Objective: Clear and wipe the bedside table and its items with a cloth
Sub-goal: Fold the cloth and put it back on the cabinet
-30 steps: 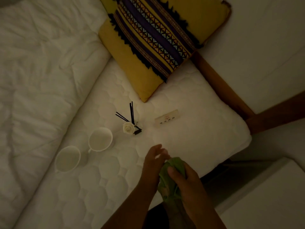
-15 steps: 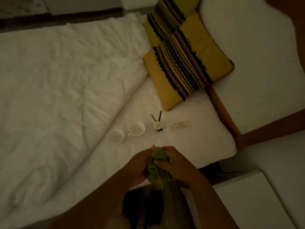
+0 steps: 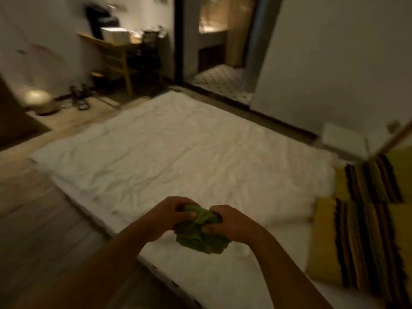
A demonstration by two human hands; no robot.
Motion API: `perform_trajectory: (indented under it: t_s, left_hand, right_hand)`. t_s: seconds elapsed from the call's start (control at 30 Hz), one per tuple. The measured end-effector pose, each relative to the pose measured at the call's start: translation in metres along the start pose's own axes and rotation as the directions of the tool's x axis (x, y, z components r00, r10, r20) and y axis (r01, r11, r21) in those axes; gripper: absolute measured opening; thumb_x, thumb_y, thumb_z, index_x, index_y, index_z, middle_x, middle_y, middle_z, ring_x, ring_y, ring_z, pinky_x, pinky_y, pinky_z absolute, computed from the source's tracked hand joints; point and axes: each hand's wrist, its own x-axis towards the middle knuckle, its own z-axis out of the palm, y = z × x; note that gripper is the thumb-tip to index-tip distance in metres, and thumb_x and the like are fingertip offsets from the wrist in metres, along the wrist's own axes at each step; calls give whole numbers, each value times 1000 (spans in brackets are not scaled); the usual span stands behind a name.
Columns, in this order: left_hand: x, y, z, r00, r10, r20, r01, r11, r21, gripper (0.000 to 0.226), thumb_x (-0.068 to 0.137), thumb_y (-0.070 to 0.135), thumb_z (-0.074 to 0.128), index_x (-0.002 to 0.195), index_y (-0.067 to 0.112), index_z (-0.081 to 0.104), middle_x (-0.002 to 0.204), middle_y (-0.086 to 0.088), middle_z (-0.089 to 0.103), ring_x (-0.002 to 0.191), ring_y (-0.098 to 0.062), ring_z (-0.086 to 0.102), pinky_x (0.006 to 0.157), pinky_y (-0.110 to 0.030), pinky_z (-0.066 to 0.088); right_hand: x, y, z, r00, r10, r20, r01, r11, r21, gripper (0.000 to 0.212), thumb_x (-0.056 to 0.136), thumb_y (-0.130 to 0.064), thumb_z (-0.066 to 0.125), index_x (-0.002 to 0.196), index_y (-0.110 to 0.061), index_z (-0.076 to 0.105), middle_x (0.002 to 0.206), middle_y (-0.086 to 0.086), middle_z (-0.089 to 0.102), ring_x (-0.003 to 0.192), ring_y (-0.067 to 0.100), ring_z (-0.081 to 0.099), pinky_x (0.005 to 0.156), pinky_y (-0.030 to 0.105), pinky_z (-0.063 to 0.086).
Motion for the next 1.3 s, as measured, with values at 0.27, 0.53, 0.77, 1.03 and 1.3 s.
perform_trajectory:
  t_s: [0.27,0.53,0.77,1.03,1.3]
  left_hand:
    - [-121,-29,-163,881,-25,-472,26,1000,-3,15,86,12,68,99,21,70,96,-6,72,87,-18,72,76,-37,61]
    - [-234,-75,-326,767,34,-640,176,949,261,18,84,19,69,94,34,68,90,8,70,79,1,67,63,-13,51]
    - [-297,-92,-455,752,-87,-653,380,867,322,24,90,13,60,113,18,65,99,3,66,86,-6,62,71,-18,49]
    - [-272,-123,-599,636,-142,-759,521,804,286,17,94,11,55,107,8,64,100,-7,63,94,-17,60,89,-33,51]
    - [-184,-147,-805,570,-163,-805,438,889,131,13,92,13,58,102,12,67,92,-4,68,86,-14,66,80,-30,57]
  right_hand:
    - [95,-177,57,949,-230,217,266,951,-155,59,81,-71,49,103,-18,64,103,8,68,96,27,66,86,40,55]
    - [197,-355,153,843,-416,342,511,818,-265,32,85,-41,66,97,-12,62,100,9,63,91,24,64,78,38,56]
    - [285,-493,219,727,-462,508,649,704,-289,19,85,-23,67,98,-10,69,92,9,68,86,24,67,76,35,56]
    - [435,-596,264,725,-518,454,681,637,-362,13,84,-22,69,95,-15,70,90,3,64,79,12,57,57,17,39]
    - [645,-694,249,699,-561,444,706,640,-302,9,84,-23,68,88,-16,72,78,-3,62,77,13,60,62,20,44]
